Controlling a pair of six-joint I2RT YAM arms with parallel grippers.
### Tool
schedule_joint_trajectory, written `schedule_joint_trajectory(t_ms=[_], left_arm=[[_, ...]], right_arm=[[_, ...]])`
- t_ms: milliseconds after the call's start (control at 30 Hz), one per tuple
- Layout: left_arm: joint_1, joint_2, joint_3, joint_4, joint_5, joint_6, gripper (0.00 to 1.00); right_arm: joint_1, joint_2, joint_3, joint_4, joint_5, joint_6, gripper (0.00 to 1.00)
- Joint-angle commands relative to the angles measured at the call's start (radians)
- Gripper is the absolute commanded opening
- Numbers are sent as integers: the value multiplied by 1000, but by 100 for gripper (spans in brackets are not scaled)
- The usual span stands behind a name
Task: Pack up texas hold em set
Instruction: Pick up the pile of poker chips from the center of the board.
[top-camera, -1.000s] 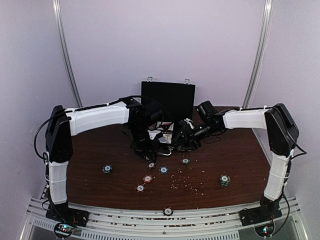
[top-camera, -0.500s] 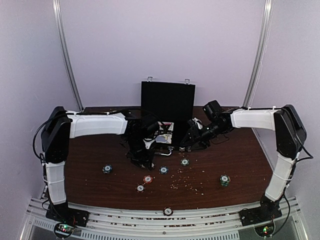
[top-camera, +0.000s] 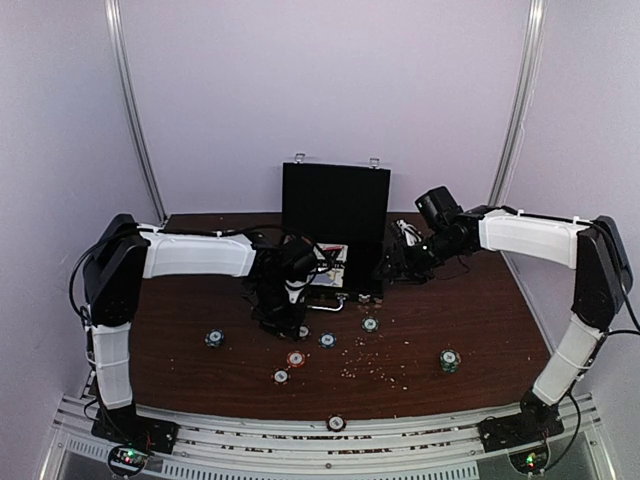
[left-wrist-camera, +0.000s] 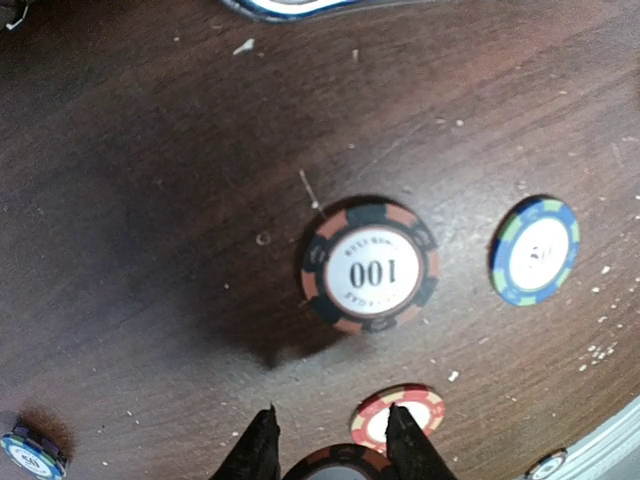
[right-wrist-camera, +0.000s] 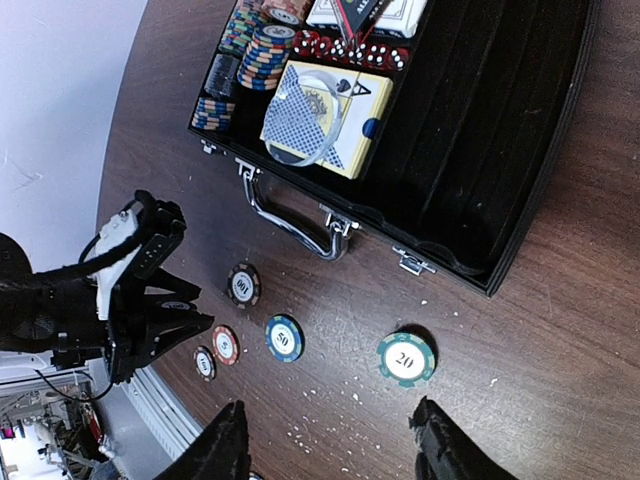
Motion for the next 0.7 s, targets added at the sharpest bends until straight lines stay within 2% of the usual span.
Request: schedule_joint_trajectory(t_ms=[0, 333, 400, 533, 667], left_arm=[[9, 29, -17, 22, -37, 31, 26], [9, 50, -32, 32, -37, 44, 28], [9, 53, -40, 35, -28, 46, 24], [9, 54, -51, 35, -20, 40, 5], [9, 46, -44, 34, -18, 31, 1]], right_arm=[[-5, -34, 10, -6, 79, -12, 56], [-5, -26, 6, 1, 99, -9, 56], [-5, -23, 8, 0, 102, -10, 56], [-5, -21, 15, -1, 108, -12, 56], [-5, -20, 22, -4, 111, -15, 56]])
